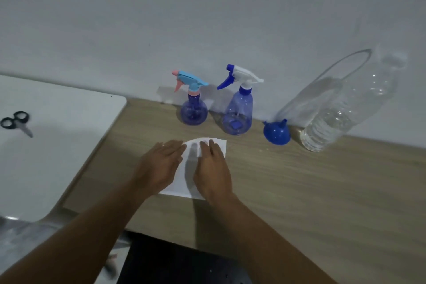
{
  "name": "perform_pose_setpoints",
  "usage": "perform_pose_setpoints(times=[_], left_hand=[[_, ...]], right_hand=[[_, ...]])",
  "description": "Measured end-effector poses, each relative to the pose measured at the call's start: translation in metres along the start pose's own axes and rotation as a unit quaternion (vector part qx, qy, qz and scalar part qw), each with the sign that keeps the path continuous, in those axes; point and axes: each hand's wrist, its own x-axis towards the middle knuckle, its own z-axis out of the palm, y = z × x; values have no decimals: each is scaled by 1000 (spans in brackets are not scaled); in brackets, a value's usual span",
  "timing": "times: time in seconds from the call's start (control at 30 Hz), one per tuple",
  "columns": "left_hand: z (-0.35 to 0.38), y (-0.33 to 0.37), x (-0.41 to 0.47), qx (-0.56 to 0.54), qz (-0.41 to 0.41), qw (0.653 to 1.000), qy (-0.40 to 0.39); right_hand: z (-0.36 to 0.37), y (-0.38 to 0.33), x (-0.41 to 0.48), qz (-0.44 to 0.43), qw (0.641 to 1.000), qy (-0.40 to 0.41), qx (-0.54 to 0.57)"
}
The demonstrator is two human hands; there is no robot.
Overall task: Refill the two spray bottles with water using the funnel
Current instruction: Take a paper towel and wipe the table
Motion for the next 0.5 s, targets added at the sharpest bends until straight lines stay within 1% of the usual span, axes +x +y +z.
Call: perform_pose_setpoints(times=[0.07,0.1,0.17,0.27,0.37,0.5], left_hand=[[5,-6,-2,23,-3,998,-61],[5,-7,-3,29,-13,996,-80],[6,-6,-1,20,-35,994,-105],[6,0,1,32,-41,991,-122],[8,13,4,58,-25,991,-120],[11,44,12,75,-2,989,-126]], right_hand=[[13,9,2,8,998,-52,-30],[19,14,2,2,997,-61,-50],[23,22,-1,-15,995,-49,-80],[22,26,-8,-18,994,-40,-99],[17,36,-11,-17,993,-57,-100],[-2,66,-24,-18,991,-62,-116]])
